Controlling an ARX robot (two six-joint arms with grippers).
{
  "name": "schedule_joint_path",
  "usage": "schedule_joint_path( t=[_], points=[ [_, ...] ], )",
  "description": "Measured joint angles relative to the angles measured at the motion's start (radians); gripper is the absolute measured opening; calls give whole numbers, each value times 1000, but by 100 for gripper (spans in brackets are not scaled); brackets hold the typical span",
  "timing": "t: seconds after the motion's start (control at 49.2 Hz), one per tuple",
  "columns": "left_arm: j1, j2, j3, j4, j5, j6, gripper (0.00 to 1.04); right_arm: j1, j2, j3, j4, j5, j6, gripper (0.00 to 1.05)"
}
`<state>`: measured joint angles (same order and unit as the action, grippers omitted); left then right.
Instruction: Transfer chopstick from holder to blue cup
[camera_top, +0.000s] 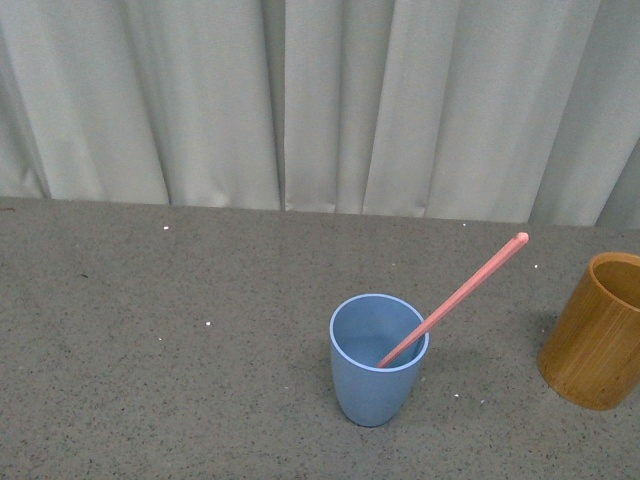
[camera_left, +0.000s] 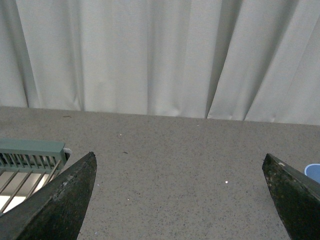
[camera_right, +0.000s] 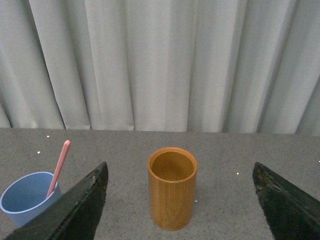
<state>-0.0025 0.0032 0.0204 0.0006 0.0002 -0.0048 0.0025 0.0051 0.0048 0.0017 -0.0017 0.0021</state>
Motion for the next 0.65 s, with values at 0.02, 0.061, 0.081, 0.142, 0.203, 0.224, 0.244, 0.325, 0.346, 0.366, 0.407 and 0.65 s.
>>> schedule_joint_path(
  t=[0.02,0.061,0.081,0.142,0.203,0.224,0.244,0.325,0.346,0.366,0.407,0.65],
  points=[
    [0,0,0,0,0,0,98,0,0,0,0,0,0,89],
    [0,0,0,0,0,0,98,0,0,0,0,0,0,95],
    [0,0,0,0,0,0,98,0,0,0,0,0,1,97],
    [0,0,0,0,0,0,98,0,0,0,0,0,1,95],
    [0,0,0,0,0,0,98,0,0,0,0,0,1,95],
    [0,0,0,0,0,0,98,0,0,0,0,0,0,95],
    [0,0,0,0,0,0,98,0,0,0,0,0,0,95],
    [0,0,0,0,0,0,98,0,0,0,0,0,0,95],
    [0,0,0,0,0,0,98,0,0,0,0,0,1,95],
    [0,0,0,0,0,0,98,0,0,0,0,0,0,95],
    [0,0,0,0,0,0,98,0,0,0,0,0,0,95],
    [0,0,0,0,0,0,98,0,0,0,0,0,0,95]
  ],
)
